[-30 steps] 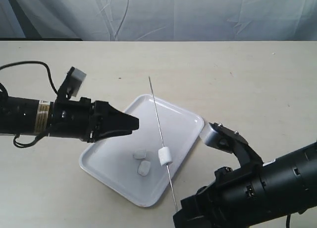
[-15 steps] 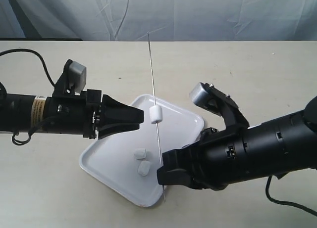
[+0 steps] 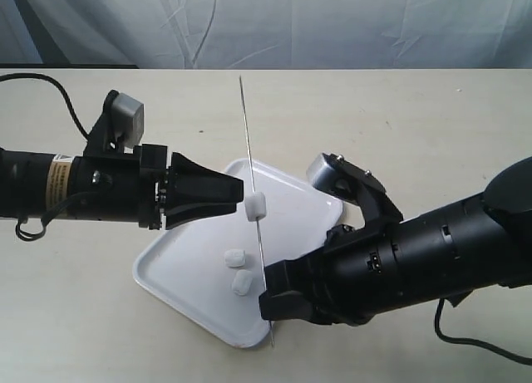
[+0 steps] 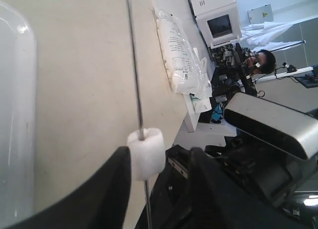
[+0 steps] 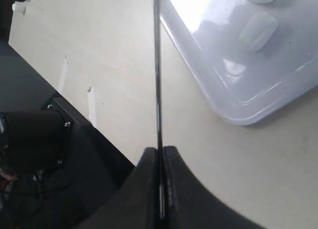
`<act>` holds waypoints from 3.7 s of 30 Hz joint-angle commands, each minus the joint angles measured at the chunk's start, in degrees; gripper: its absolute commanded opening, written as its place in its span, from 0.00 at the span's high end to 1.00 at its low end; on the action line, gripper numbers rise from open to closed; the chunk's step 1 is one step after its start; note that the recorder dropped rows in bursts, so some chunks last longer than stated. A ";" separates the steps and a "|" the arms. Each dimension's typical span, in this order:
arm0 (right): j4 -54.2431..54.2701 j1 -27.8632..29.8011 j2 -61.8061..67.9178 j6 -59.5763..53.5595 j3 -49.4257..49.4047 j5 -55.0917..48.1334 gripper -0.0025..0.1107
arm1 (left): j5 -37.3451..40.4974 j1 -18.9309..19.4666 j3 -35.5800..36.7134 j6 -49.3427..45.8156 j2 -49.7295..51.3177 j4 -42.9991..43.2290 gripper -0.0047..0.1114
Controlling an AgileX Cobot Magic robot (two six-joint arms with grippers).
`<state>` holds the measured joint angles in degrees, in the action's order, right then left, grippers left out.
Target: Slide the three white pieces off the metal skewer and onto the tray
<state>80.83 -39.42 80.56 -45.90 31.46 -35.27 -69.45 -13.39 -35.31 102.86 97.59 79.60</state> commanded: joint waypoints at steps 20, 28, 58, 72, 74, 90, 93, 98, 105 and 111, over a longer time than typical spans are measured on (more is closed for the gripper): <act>5.17 -0.01 0.00 -7.03 0.27 -4.26 0.98 | -0.51 -1.17 -0.17 0.05 -0.50 -0.39 0.65; 4.99 -0.01 0.00 -7.03 0.27 -4.51 0.98 | -0.51 -1.17 -0.17 -0.22 -0.50 -0.66 0.84; 2.82 -0.01 0.00 -8.47 -12.84 -13.91 0.98 | 6.15 0.29 -0.17 -12.68 -0.50 -23.66 0.84; 5.19 -0.01 0.00 -8.47 -11.94 -9.78 0.98 | 19.86 5.18 -0.17 -12.55 0.17 -0.71 0.87; 4.62 -0.01 0.00 -8.47 -11.04 -6.65 0.98 | 19.46 4.11 -0.17 -11.17 1.46 3.64 0.87; -37.96 -0.01 9.79 28.66 9.82 -6.66 0.98 | 20.19 0.69 -0.17 -10.44 7.32 8.24 0.61; -42.40 -0.01 15.03 31.98 15.49 -10.04 0.98 | 18.07 0.69 -0.17 -10.44 7.32 8.37 0.61; -51.28 -0.01 23.75 38.13 24.16 -16.91 0.98 | 16.24 0.69 -0.17 -10.55 7.32 8.84 0.61; -53.85 -0.01 26.55 39.29 27.70 -14.86 0.95 | 15.60 0.69 -0.17 -10.55 7.21 7.40 0.61; -52.98 -0.01 26.72 39.29 27.96 -13.65 0.63 | 14.99 1.18 -0.17 -10.66 4.92 7.38 0.61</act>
<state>27.56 -39.42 107.62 -6.51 58.95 -48.86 -53.73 -12.28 -35.53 92.21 104.00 87.04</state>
